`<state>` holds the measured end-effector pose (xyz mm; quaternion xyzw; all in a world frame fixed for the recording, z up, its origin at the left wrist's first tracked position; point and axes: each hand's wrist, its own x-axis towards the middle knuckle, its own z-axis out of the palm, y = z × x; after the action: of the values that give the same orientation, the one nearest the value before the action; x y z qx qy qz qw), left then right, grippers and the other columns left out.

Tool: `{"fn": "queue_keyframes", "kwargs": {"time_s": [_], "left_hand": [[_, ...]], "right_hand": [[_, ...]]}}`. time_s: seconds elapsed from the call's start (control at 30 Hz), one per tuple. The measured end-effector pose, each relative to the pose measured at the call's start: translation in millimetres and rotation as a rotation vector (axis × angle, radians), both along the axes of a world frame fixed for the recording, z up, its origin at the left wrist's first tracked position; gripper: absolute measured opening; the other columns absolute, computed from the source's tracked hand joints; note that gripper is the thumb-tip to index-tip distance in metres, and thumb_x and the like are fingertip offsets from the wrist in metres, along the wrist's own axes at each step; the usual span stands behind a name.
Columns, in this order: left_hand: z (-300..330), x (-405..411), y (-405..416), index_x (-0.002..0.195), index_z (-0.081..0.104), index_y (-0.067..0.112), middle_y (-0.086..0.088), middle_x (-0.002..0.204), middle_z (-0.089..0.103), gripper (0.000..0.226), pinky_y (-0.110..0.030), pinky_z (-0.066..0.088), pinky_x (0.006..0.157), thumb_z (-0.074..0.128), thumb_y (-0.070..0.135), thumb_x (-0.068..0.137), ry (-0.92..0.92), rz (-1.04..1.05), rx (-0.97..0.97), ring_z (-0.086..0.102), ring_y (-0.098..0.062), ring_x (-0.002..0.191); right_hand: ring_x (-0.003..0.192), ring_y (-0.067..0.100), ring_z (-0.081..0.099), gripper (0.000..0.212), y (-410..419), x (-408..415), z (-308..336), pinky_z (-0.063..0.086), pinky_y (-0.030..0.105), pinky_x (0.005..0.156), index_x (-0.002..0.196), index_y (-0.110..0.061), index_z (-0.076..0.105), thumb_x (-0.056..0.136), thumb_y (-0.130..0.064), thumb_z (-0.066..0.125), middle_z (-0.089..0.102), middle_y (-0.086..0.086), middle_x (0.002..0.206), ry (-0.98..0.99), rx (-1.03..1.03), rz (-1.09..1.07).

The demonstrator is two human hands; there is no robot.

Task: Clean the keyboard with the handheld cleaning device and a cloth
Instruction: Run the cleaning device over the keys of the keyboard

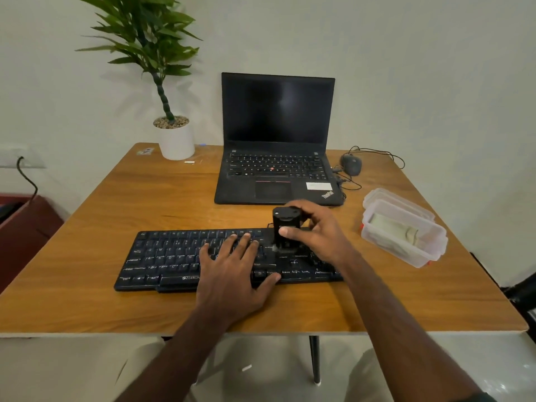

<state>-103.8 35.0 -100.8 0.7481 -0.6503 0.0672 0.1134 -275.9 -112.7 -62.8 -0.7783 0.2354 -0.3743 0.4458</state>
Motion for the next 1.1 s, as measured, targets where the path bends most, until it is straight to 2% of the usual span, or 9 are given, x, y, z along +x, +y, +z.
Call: {"fn": "queue_keyframes", "kwargs": {"time_s": [0.1, 0.2, 0.3, 0.43, 0.57, 0.67, 0.73, 0.9, 1.1], "left_hand": [[0.7, 2.3, 1.0, 0.141, 0.056, 0.020, -0.003, 0.149, 0.053, 0.091, -0.066, 0.031, 0.109, 0.021, 0.084, 0.087, 0.009, -0.013, -0.006, 0.046, -0.025, 0.139], [2.2, 2.2, 0.8, 0.143, 0.053, 0.021, -0.002, 0.151, 0.050, 0.093, -0.067, 0.028, 0.110, 0.017, 0.084, 0.086, 0.020, -0.016, 0.002, 0.043, -0.024, 0.141], [2.1, 2.1, 0.0, 0.144, 0.052, 0.021, -0.002, 0.152, 0.049, 0.095, -0.066, 0.028, 0.111, 0.012, 0.085, 0.085, 0.020, -0.023, 0.013, 0.042, -0.025, 0.142], [1.3, 2.8, 0.3, 0.143, 0.053, 0.021, -0.002, 0.151, 0.050, 0.094, -0.066, 0.029, 0.110, 0.015, 0.085, 0.086, 0.019, -0.019, 0.017, 0.044, -0.025, 0.140], [0.8, 3.3, 0.8, 0.140, 0.056, 0.020, -0.003, 0.149, 0.053, 0.091, -0.066, 0.031, 0.109, 0.020, 0.084, 0.087, 0.026, -0.023, 0.014, 0.047, -0.025, 0.138], [0.0, 3.9, 0.4, 0.140, 0.057, 0.020, -0.003, 0.148, 0.053, 0.091, -0.065, 0.032, 0.108, 0.020, 0.084, 0.087, 0.024, -0.025, 0.003, 0.048, -0.025, 0.138], [0.1, 3.8, 0.0, 0.139, 0.057, 0.019, -0.003, 0.148, 0.054, 0.091, -0.065, 0.032, 0.108, 0.020, 0.084, 0.087, 0.021, -0.025, 0.000, 0.048, -0.025, 0.137], [-0.5, 4.0, -0.3, 0.139, 0.058, 0.019, -0.004, 0.147, 0.055, 0.091, -0.065, 0.034, 0.106, 0.021, 0.083, 0.087, 0.010, -0.026, -0.002, 0.050, -0.026, 0.136], [0.1, 3.1, -0.6, 0.138, 0.059, 0.019, -0.004, 0.146, 0.056, 0.089, -0.066, 0.034, 0.106, 0.022, 0.083, 0.087, 0.013, -0.021, 0.008, 0.050, -0.026, 0.135]], "right_hand": [[0.098, 0.029, 0.067, 0.037, -14.7, -26.0, 1.4, 0.057, 0.045, 0.083, 0.111, -0.014, 0.070, 0.079, -0.024, 0.085, 0.072, 0.000, 0.103, 0.041, 0.008, -0.036], [0.091, 0.029, 0.067, 0.039, -27.5, -43.4, 7.3, 0.056, 0.046, 0.082, 0.107, -0.015, 0.071, 0.075, -0.033, 0.084, 0.070, 0.003, 0.096, -0.020, 0.004, -0.106], [0.092, 0.038, 0.064, 0.037, -26.6, -37.1, 7.7, 0.055, 0.048, 0.079, 0.109, -0.012, 0.070, 0.077, -0.027, 0.083, 0.069, 0.011, 0.098, -0.084, -0.015, -0.148], [0.092, 0.034, 0.063, 0.037, -9.7, -10.5, 2.1, 0.053, 0.037, 0.075, 0.111, -0.017, 0.070, 0.079, -0.030, 0.081, 0.070, 0.000, 0.101, -0.041, -0.031, -0.055], [0.092, 0.035, 0.062, 0.041, -12.5, -18.4, 1.6, 0.054, 0.031, 0.077, 0.111, -0.017, 0.071, 0.076, -0.036, 0.080, 0.071, 0.000, 0.100, -0.016, -0.021, -0.063], [0.093, 0.040, 0.061, 0.040, -26.7, -47.8, 2.0, 0.054, 0.051, 0.086, 0.109, -0.012, 0.071, 0.077, -0.034, 0.082, 0.070, 0.008, 0.099, -0.008, -0.012, -0.079], [0.091, 0.044, 0.060, 0.038, -33.7, -67.0, 2.0, 0.049, 0.058, 0.086, 0.107, -0.011, 0.071, 0.078, -0.032, 0.082, 0.070, 0.012, 0.098, -0.003, -0.027, -0.094], [0.089, 0.043, 0.060, 0.040, -33.5, -83.5, 13.9, 0.051, 0.038, 0.079, 0.110, -0.011, 0.072, 0.077, -0.032, 0.081, 0.071, 0.014, 0.100, -0.042, -0.067, -0.133], [0.089, 0.035, 0.063, 0.035, -21.8, -49.9, 9.7, 0.052, 0.039, 0.079, 0.107, -0.009, 0.070, 0.080, -0.029, 0.080, 0.070, 0.008, 0.097, -0.014, -0.074, -0.049]]}}
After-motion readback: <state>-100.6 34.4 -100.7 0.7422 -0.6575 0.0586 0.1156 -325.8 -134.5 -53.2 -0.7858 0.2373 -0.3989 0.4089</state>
